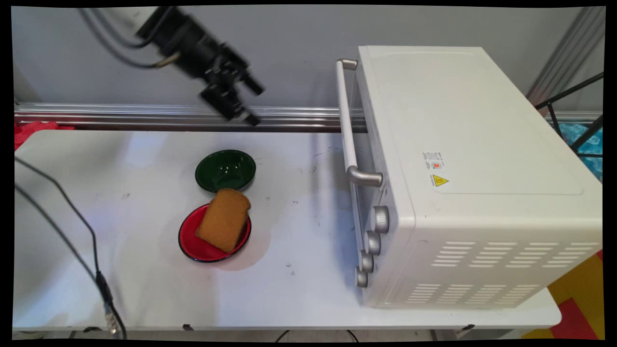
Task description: Open the oven
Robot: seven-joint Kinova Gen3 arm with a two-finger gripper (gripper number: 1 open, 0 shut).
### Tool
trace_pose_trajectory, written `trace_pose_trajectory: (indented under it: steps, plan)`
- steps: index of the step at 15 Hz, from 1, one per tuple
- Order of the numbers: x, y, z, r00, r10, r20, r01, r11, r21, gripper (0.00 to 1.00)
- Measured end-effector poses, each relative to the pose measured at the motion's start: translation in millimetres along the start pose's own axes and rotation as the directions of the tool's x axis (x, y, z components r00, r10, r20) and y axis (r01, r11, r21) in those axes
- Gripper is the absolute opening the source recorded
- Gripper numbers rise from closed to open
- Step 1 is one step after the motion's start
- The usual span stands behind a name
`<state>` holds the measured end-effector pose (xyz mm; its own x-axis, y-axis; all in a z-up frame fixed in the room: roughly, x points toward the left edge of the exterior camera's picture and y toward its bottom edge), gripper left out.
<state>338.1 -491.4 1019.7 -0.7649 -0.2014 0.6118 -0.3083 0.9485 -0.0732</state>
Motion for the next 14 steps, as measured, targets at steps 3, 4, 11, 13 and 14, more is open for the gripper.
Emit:
trace_pose_trajectory:
  steps: [3,4,11,13,14]
  plan:
    - [46,-5,7,0.998,0.009,-0.06,-0.009,1.0,0.003,1.0]
    - [60,-7,10,0.997,0.012,-0.077,-0.012,1.0,0.005,1.0]
    - [110,-20,26,0.996,0.003,-0.086,-0.003,1.0,0.0,1.0]
    - [116,-22,30,0.997,0.004,-0.073,-0.004,1.0,-0.01,1.0]
    - [119,-23,32,0.998,0.004,-0.068,-0.005,1.0,-0.014,1.0]
